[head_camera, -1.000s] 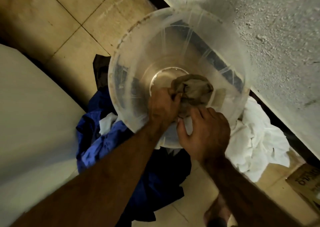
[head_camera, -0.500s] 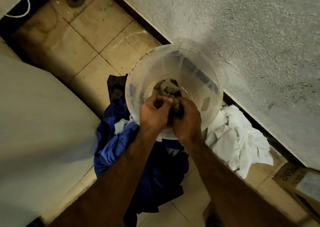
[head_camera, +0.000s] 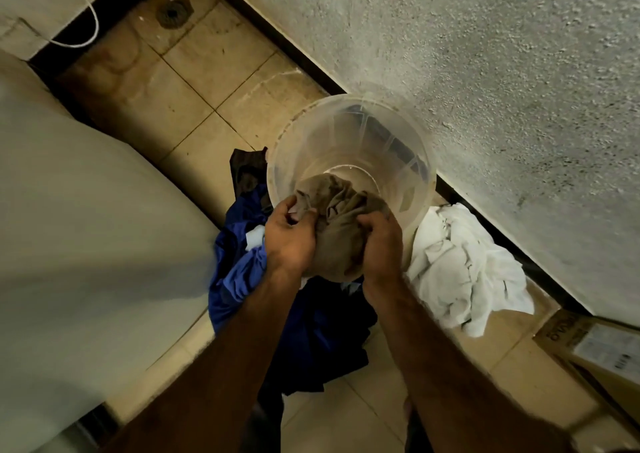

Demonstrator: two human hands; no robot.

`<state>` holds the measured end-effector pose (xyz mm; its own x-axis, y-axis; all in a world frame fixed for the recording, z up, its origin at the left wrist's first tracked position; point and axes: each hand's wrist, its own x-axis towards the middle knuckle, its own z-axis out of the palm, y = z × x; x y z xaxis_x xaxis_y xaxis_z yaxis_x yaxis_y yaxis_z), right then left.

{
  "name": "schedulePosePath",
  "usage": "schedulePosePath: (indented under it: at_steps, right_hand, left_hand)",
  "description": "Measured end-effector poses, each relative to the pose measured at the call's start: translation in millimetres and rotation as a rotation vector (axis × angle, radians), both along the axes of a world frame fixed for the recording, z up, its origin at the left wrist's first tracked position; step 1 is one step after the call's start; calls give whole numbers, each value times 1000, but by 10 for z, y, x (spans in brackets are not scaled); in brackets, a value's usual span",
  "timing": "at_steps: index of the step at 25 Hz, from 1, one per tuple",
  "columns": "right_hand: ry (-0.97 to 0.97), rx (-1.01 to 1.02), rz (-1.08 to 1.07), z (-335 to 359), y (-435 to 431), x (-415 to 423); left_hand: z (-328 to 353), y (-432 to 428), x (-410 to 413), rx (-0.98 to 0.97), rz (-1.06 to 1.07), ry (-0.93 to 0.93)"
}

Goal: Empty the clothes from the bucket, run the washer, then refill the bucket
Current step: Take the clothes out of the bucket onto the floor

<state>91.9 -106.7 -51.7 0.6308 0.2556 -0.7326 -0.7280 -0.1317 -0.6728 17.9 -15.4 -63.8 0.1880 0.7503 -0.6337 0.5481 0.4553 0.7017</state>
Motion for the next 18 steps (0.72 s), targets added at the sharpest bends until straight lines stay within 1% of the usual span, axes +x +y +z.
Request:
schedulePosePath:
  at_steps: [2, 4, 7, 9, 10, 13, 15, 16, 18]
  right_hand:
    - [51, 12, -41, 31, 6, -165]
    - [120, 38, -39, -11, 51, -356]
    - [179, -41, 98, -205, 148, -712]
    - [140, -155, 230, -430, 186, -932]
    - [89, -208, 314, -592, 185, -1018]
    - [-6, -275, 592, -1112, 119, -1264]
    - [-17, -254, 772, -1297, 62, -1379]
    - [-30, -242, 839, -1263, 50, -1399]
    - [-77, -263, 849, -1151, 34, -1421]
  left_hand:
    - [165, -44, -194, 63, -20, -21]
    - [280, -101, -420, 139, -6, -14]
    - [265, -153, -809, 177, 118, 108]
    - [60, -122, -1043, 119, 154, 208]
    - [-76, -85, -1126, 53, 124, 210]
    - [-607, 20, -1380, -183, -13, 117]
    - [-1006, 68, -1622, -254, -117, 123]
    - [-1082, 69, -1681, -283, -135, 134]
    - [-827, 62, -1635, -282, -157, 152]
